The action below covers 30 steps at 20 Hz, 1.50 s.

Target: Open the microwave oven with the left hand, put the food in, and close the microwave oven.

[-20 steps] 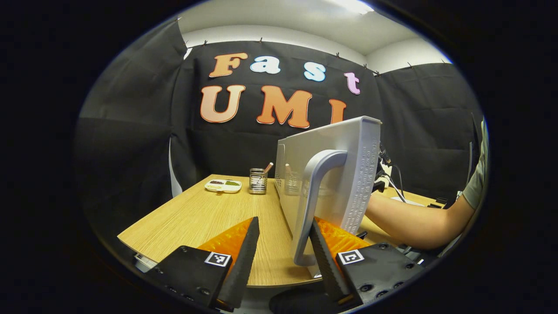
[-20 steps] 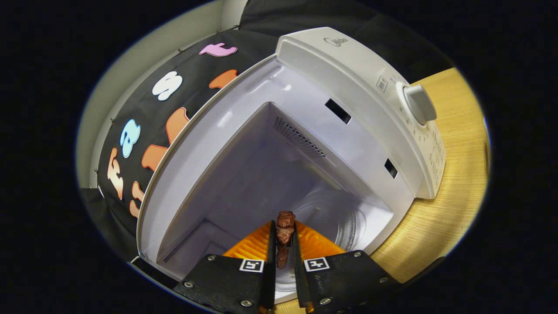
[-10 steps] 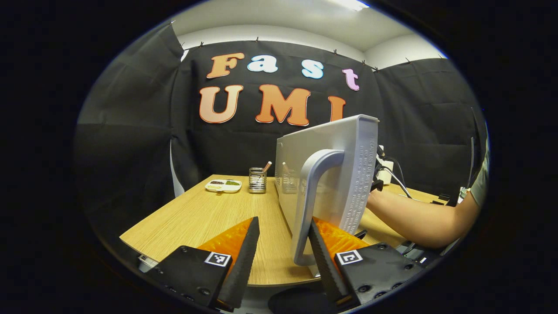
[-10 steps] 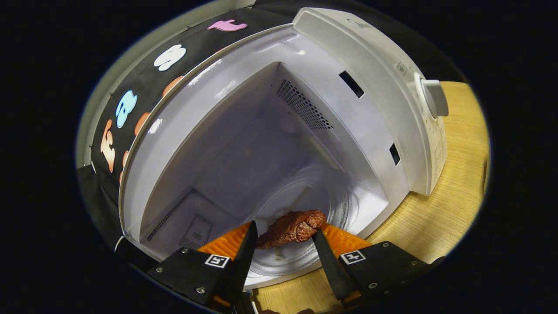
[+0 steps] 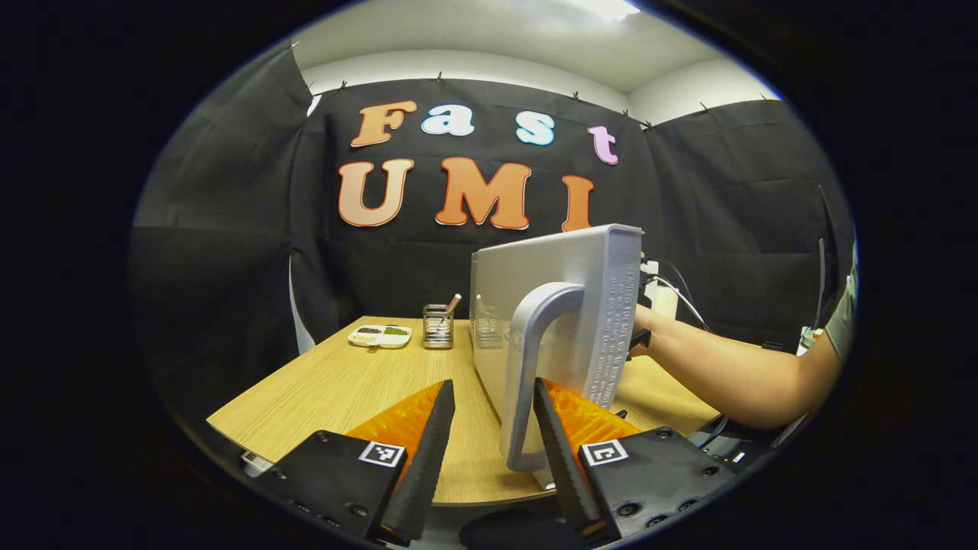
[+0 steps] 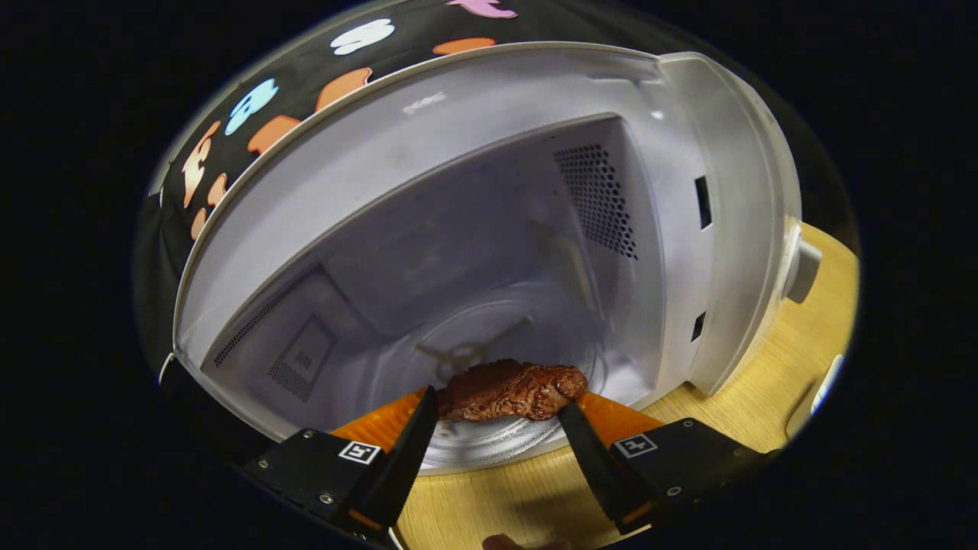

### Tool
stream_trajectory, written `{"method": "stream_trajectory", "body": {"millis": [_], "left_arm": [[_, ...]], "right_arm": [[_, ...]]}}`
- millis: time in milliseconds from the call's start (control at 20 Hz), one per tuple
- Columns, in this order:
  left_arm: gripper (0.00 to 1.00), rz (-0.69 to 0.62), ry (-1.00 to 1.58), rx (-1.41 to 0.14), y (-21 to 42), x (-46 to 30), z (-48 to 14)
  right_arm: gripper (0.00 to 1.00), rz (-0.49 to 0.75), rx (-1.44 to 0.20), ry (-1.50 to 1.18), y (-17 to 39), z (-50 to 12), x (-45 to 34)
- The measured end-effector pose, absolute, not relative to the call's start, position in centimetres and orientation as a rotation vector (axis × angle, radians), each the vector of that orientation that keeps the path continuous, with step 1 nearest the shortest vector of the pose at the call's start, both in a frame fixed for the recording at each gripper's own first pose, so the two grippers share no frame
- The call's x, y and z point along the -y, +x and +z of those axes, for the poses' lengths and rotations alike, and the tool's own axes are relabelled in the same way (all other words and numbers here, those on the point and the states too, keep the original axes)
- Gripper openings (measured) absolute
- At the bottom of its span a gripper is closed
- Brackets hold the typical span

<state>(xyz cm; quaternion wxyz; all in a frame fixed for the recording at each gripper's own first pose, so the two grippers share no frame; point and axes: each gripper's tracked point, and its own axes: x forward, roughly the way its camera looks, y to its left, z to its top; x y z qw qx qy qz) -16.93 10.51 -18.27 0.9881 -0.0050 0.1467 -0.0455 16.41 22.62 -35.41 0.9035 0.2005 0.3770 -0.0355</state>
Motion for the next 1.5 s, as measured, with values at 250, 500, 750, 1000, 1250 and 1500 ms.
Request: {"method": "stream_trajectory", "body": {"millis": [250,500,750,1000,1250,1500], "left_arm": [[0.66,-0.095,0.0,-0.291,-16.8,-10.0,-18.1],[0.66,-0.101,0.001,-0.282,-16.6,-9.6,-17.9],[0.66,-0.098,0.008,-0.281,-16.5,-9.5,-18.1],[0.66,-0.113,0.013,-0.284,-16.2,-9.0,-18.1],[0.66,-0.149,0.019,-0.276,-15.9,-7.3,-18.0],[0.66,-0.197,0.024,-0.279,-15.3,-5.0,-18.3]], "right_arm": [[0.95,-0.107,-0.814,0.307,15.2,-35.3,-20.3],[0.94,-0.031,-0.959,0.234,13.5,-37.1,-20.6],[0.95,0.059,-1.018,0.228,12.1,-37.5,-22.2],[0.95,0.127,-1.033,0.196,11.2,-37.2,-22.3],[0.95,0.178,-1.022,0.194,10.1,-35.4,-21.6],[0.95,0.202,-1.001,0.193,8.0,-33.3,-19.4]]}}
